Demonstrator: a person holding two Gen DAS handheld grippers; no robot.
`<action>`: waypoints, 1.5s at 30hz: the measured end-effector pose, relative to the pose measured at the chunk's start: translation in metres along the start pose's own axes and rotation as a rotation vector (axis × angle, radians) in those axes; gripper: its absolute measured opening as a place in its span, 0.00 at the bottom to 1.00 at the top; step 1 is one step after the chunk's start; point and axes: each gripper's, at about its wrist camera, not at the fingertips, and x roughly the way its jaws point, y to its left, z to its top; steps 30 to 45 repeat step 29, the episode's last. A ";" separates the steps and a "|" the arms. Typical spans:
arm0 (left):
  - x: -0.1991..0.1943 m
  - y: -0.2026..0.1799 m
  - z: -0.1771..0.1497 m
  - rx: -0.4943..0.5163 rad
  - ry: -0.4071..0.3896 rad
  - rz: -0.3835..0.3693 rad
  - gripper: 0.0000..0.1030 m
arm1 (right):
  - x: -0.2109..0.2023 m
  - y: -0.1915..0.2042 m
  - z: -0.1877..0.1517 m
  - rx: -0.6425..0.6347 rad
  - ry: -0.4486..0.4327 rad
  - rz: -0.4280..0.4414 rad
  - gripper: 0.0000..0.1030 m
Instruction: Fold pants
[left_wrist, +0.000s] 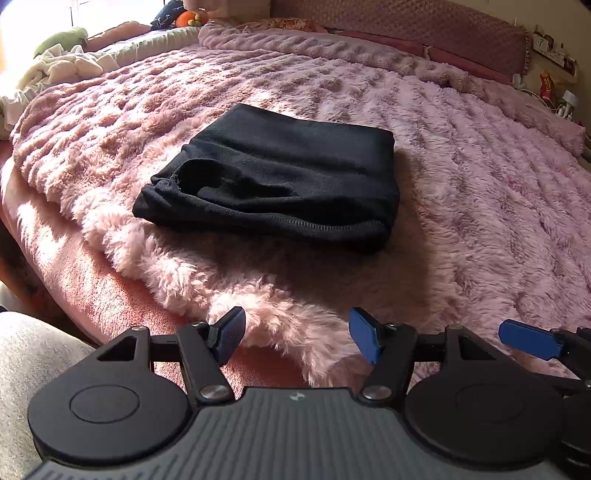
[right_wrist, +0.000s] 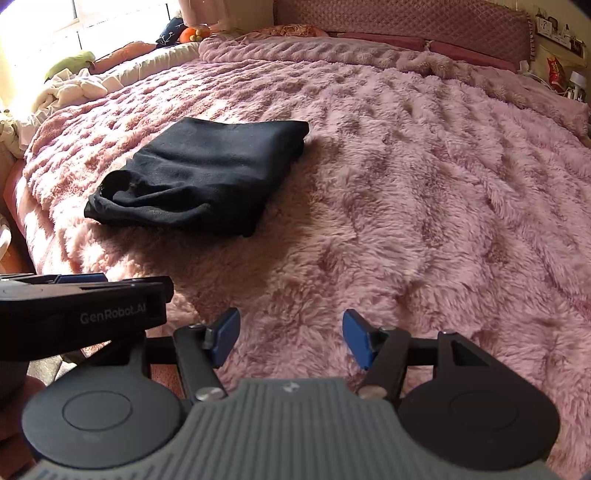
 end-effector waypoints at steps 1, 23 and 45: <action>0.002 0.001 -0.001 -0.008 0.006 0.001 0.73 | 0.001 0.000 0.000 0.001 0.000 0.006 0.57; 0.016 -0.002 0.001 -0.007 0.030 0.007 0.72 | 0.019 -0.004 -0.002 0.053 0.016 0.077 0.57; 0.018 -0.004 0.000 0.003 0.016 0.006 0.72 | 0.026 -0.008 -0.003 0.069 0.019 0.082 0.57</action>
